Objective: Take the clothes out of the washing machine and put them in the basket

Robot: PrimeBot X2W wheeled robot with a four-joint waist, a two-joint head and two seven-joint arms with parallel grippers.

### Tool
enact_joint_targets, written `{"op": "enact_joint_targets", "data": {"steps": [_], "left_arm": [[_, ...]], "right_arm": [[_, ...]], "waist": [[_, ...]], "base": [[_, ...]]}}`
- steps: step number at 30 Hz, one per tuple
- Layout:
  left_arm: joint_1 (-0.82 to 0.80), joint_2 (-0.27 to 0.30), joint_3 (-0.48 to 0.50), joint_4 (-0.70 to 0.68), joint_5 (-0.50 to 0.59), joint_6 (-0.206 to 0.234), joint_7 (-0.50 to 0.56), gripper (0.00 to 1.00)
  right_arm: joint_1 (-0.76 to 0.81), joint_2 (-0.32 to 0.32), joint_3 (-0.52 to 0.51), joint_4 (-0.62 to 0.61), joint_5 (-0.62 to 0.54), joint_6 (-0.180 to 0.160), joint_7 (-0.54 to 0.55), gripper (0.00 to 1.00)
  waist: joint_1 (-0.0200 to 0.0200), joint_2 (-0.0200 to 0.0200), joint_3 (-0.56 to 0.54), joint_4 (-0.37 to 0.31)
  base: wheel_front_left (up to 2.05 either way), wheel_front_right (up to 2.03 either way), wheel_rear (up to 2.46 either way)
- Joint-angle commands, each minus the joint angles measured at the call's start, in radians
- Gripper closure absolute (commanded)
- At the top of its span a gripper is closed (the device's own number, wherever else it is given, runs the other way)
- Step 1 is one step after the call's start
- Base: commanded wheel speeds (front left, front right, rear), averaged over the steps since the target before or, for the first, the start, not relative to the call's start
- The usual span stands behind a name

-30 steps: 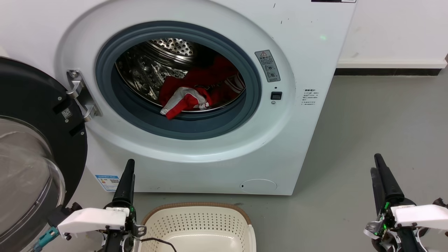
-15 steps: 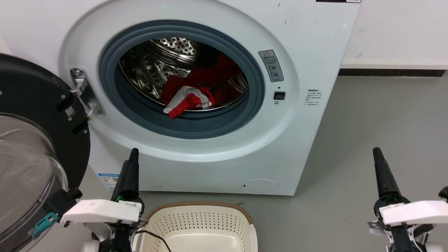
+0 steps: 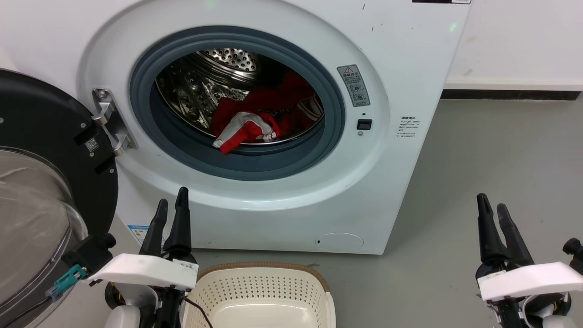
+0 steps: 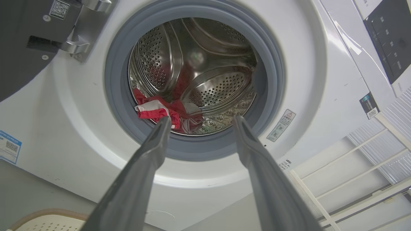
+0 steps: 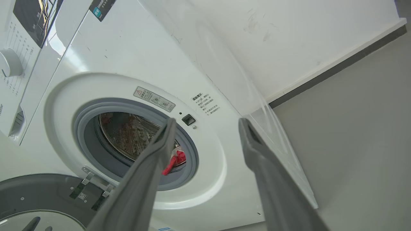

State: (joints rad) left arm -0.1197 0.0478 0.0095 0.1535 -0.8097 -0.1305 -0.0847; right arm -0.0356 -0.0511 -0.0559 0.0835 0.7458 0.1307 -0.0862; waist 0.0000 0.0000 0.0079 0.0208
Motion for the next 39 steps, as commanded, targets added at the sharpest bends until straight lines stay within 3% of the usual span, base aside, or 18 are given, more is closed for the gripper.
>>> {"op": "enact_joint_targets", "data": {"steps": [1,39], "left_arm": [[-0.026,0.003,-0.002,-0.011,0.034,0.0,-0.01,0.0],[-0.05,0.026,-0.056,0.052,0.522,0.041,-0.114,0.0]], "right_arm": [[0.0,0.0,0.0,-0.011,-0.04,0.0,-0.009,0.0],[0.02,0.001,0.001,-0.029,-0.581,0.0,-0.06,0.0]], "waist": [[0.0,0.0,0.0,0.0],[0.0,0.0,0.002,0.003]], "base": [[0.0,0.0,0.0],[0.0,0.0,0.0]]}}
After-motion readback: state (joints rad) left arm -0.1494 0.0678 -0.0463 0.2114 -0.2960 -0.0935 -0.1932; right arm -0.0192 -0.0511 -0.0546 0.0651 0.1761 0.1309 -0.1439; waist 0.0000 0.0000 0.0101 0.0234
